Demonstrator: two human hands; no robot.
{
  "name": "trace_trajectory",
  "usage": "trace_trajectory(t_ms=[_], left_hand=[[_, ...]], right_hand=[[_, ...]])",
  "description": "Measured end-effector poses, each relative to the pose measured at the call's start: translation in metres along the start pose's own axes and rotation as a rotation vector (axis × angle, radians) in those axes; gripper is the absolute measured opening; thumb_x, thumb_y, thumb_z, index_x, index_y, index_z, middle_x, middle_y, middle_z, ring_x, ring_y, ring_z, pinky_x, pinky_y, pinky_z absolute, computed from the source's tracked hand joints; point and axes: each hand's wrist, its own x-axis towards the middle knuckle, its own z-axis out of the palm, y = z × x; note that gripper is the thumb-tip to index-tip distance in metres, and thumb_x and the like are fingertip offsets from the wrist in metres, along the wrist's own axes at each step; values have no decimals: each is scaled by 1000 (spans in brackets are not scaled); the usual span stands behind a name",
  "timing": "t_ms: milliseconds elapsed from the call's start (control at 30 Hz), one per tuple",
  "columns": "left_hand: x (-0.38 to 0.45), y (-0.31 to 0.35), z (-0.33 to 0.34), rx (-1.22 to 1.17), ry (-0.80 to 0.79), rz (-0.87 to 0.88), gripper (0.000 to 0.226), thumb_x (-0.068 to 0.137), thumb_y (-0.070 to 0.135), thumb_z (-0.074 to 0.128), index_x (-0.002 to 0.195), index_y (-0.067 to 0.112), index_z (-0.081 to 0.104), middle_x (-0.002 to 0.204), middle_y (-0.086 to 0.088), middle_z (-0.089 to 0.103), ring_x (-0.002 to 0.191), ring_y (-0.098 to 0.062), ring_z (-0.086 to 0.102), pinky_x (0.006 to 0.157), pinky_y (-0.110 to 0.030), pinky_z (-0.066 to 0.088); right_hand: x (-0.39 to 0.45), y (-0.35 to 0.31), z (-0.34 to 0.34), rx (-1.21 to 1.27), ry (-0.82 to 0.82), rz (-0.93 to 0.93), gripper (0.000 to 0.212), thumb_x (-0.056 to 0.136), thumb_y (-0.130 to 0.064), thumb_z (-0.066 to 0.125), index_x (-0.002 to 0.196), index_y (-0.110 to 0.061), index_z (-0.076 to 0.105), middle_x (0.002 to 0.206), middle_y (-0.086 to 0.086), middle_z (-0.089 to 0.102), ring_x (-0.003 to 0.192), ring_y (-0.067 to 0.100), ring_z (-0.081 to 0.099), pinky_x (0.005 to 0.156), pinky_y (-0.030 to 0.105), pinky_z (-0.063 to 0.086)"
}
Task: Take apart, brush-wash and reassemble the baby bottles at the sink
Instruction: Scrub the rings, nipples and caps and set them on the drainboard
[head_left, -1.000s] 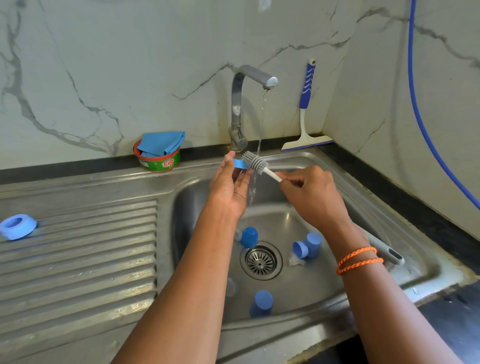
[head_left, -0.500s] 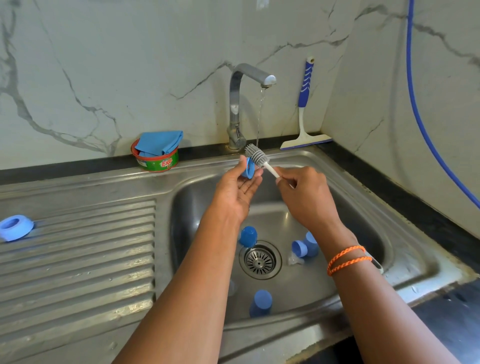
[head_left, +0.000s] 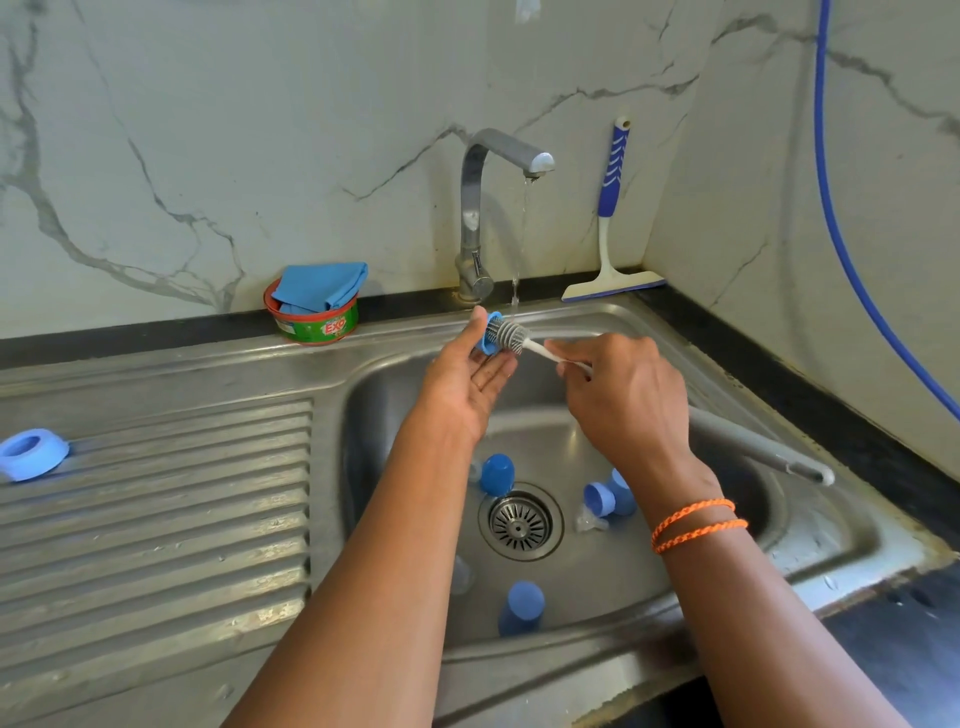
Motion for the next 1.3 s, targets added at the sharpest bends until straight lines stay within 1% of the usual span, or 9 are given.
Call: trace_trajectory(t_ms=[167,267,467,733,867,1000,1100,1233,1300], left_hand=[[3,0,-3,-36,23,17,46,87,24,83,122,0,67,109,-19,77,101,-28,77,96,-42,61],[2,1,-3,-109,3,39,44,87,24,83,120,-1,67,112,-20,77,105,-29,76,96,-43,61],[3,1,0,-125,27,47,44,89,32,79,116,-1,65,110,-20,75,101,-29,77,94,-43,61],[-1,-3,5,-155,-56,-7,47,99,37,65,128,0,62,112,-18,77,110,-28,74,102,-42,57],[-6,-5,6,-72,-87,-22,50,96,38,71,127,-1,66,112,-16,78,102,-23,77,97,-35,59],[-10,-5,8,-6,-148,-41,52,97,43,69,129,2,67,113,-11,78,102,-19,77,90,-32,61],[-9,-7,6,35,-185,-46,48,102,43,61,129,4,67,118,-11,77,113,-21,74,106,-34,53],[-7,-13,10,-64,-156,-35,50,106,39,55,132,-3,60,114,-17,76,111,-24,74,116,-39,46],[-4,-14,12,-143,-139,-25,50,106,39,54,128,-5,60,112,-21,76,113,-25,73,116,-38,46]], right_hand=[[7,10,17,66,-78,93,31,100,-30,66,128,-39,74,103,4,73,85,27,65,68,36,47],[10,14,17,320,-195,83,29,97,-26,71,122,-37,78,85,-5,74,71,17,62,64,36,50],[12,21,6,476,-170,132,26,94,-22,73,112,-38,83,62,-5,69,60,14,58,59,31,48],[4,4,22,299,-102,75,28,99,-29,66,123,-37,77,76,0,67,67,24,60,61,38,51],[-1,-14,13,-15,24,-23,17,102,-23,59,97,-23,75,73,6,61,67,35,60,59,38,50],[-4,-20,10,-36,58,-22,14,97,-17,57,88,-22,66,73,5,60,68,36,59,58,41,50],[-2,-17,25,303,-84,197,29,101,-21,55,73,-19,64,66,7,55,63,33,49,55,36,43],[7,-7,12,1238,-456,649,29,106,-6,50,91,-10,74,65,5,45,47,10,32,39,19,25],[8,-6,2,1528,-659,744,32,108,-7,45,95,-7,73,65,-3,39,46,2,27,39,13,18]])
